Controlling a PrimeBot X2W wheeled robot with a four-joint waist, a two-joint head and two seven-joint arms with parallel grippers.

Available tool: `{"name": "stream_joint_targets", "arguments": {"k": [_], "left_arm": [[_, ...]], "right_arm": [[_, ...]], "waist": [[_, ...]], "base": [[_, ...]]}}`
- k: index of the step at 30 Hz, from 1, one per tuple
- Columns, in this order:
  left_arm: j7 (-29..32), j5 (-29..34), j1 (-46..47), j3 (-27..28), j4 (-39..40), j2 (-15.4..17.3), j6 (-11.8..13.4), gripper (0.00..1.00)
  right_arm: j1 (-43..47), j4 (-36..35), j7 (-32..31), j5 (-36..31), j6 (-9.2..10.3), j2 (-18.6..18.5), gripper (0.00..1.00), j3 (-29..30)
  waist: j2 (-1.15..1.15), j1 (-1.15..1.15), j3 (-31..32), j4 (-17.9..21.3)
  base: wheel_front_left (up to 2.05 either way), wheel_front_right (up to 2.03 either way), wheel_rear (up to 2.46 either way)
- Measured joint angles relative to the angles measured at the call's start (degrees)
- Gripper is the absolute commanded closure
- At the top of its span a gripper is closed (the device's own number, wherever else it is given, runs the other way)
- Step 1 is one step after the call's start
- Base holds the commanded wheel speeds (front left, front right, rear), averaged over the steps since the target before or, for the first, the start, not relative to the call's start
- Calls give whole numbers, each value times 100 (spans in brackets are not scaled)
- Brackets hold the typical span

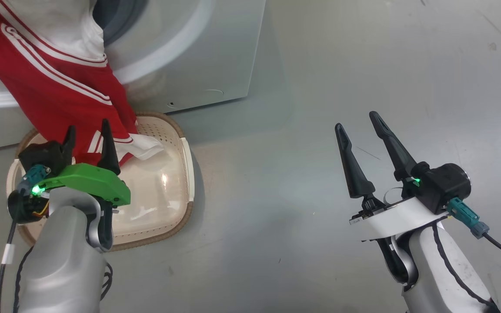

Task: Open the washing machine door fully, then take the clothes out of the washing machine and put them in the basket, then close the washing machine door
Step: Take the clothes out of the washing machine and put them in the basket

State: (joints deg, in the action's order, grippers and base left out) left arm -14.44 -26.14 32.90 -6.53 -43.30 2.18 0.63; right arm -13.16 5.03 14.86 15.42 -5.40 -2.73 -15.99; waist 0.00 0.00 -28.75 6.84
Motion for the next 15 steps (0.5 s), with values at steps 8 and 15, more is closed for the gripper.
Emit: {"name": "stream_joint_targets", "arguments": {"k": [8, 15], "left_arm": [[0, 332, -222, 44, 944, -32, -1, 0], [0, 547, -639, -85, 1575, -47, -48, 0]], "right_arm": [[174, 129, 0, -123, 10, 0, 0, 177], [360, 234, 0, -144, 97, -8, 0, 394]], "waist": [[0, 0, 345, -238], [0, 0, 625, -461]], "base": [[0, 0, 0], [0, 0, 0]]}}
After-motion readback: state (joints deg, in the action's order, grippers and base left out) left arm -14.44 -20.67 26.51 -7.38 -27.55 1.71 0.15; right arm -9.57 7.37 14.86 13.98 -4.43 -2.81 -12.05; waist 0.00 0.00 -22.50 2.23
